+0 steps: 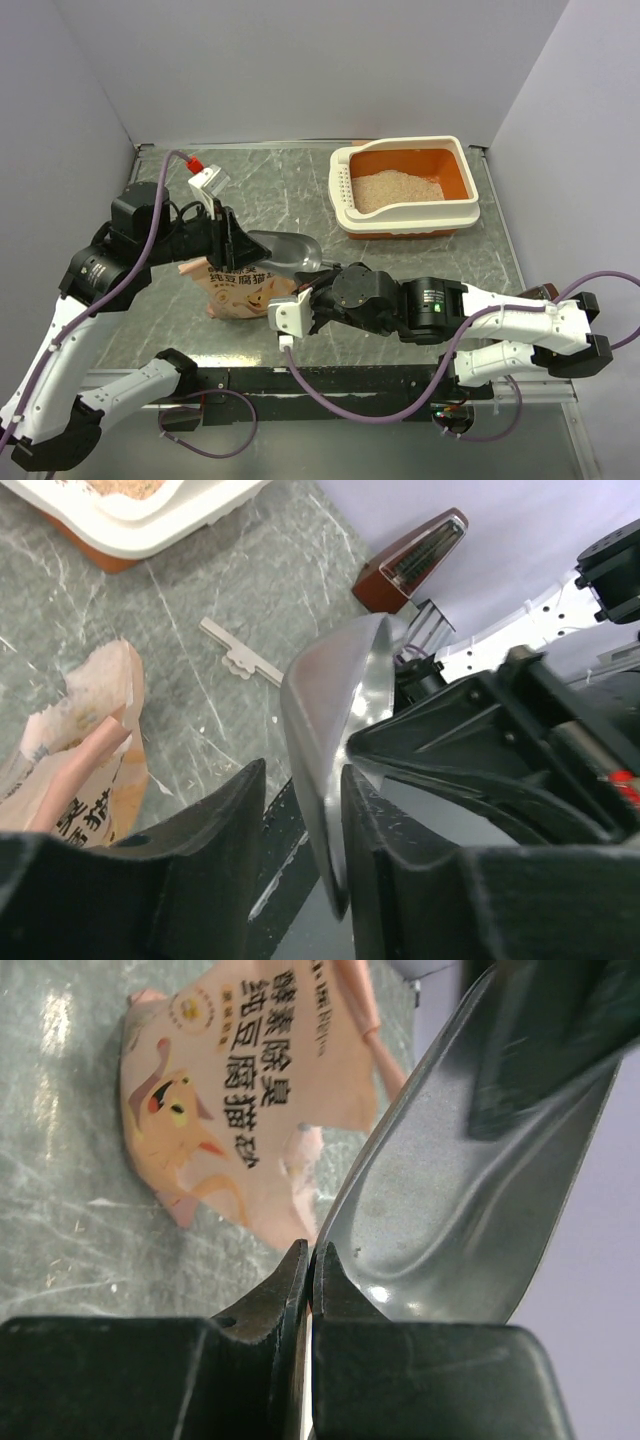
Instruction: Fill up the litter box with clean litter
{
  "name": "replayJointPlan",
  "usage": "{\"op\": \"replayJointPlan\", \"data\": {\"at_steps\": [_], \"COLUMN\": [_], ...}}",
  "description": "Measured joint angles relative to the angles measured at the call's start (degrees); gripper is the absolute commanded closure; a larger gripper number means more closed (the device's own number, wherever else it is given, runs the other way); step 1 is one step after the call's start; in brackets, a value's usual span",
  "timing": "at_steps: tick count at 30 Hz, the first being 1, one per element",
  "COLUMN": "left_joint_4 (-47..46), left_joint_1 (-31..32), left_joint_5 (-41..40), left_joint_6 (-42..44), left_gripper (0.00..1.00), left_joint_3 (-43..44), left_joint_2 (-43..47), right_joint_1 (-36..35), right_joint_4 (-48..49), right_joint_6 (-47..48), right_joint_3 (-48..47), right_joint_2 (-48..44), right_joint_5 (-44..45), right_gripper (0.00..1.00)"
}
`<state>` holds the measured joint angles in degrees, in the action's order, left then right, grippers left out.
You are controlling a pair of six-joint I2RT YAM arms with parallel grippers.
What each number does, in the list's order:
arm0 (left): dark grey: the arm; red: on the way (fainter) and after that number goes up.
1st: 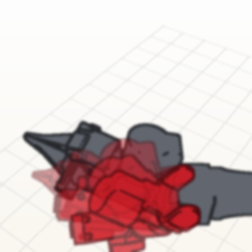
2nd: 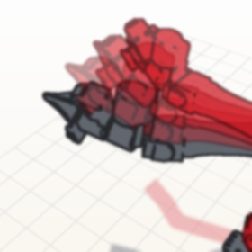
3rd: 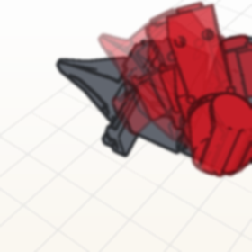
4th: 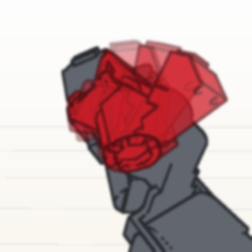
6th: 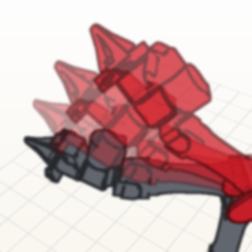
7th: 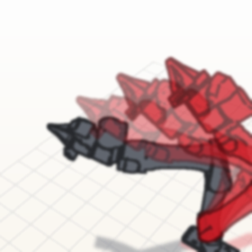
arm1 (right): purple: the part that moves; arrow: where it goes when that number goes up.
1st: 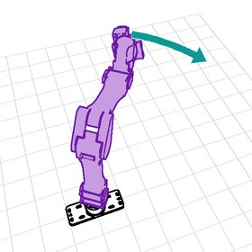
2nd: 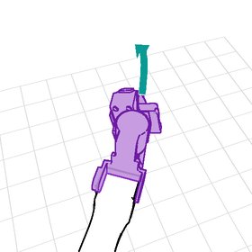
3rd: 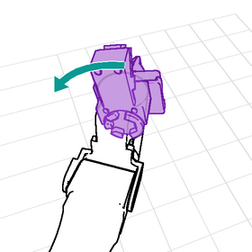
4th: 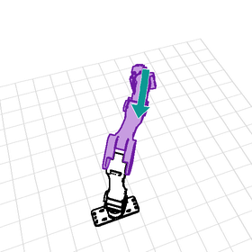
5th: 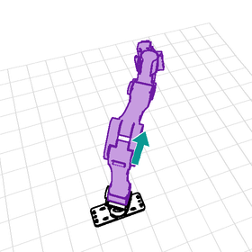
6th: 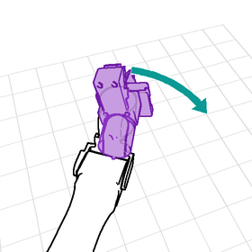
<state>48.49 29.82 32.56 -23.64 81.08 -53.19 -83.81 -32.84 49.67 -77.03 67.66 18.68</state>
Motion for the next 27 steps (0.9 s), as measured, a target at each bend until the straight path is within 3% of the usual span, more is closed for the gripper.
{"op": "replayJointPlan", "data": {"at_steps": [4,7,10,12,13,16,19,23,27], "left_joint_4": [-0.2,0.3,0.8,1.2,1.3,1.6,1.9,2.0,1.9], "left_joint_1": [0.0,0.1,-0.1,-0.1,-0.1,-0.1,0.0,0.0,0.0], "left_joint_5": [0.2,-0.7,-2.5,-2.7,-2.8,-3.3,-4.9,-7.6,-10.0], "left_joint_6": [0.1,0.7,0.9,1.0,1.1,2.1,3.5,5.4,6.8], "left_gripper": [0.78,0.98,0.99,0.99,0.99,0.99,0.99,0.99,0.99], "left_joint_3": [-1.0,-1.0,-1.1,-1.1,-1.1,-1.2,-1.2,-2.6,-6.0], "left_joint_2": [0.1,0.2,0.0,0.0,0.1,0.6,2.0,5.3,9.2], "right_joint_1": [-0.6,-0.9,-1.2,-1.3,-1.3,-1.4,-1.4,1.7,10.6], "right_joint_4": [-0.4,-0.7,-0.8,-0.9,-0.9,0.5,5.6,10.0,12.8], "right_joint_6": [0.6,0.8,1.0,0.8,0.6,-1.0,-2.9,-9.3,-19.6], "right_joint_3": [-1.0,-1.5,-1.9,-1.9,-1.9,-1.5,1.4,3.7,2.4], "right_joint_2": [0.5,1.6,2.2,2.2,2.2,1.7,-1.2,-6.5,-9.9], "right_joint_5": [0.5,1.4,1.6,1.3,1.2,0.5,1.1,0.4,-2.3], "right_gripper": [1.0,1.0,1.0,0.78,0.58,0.41,0.41,0.27,0.34]}}
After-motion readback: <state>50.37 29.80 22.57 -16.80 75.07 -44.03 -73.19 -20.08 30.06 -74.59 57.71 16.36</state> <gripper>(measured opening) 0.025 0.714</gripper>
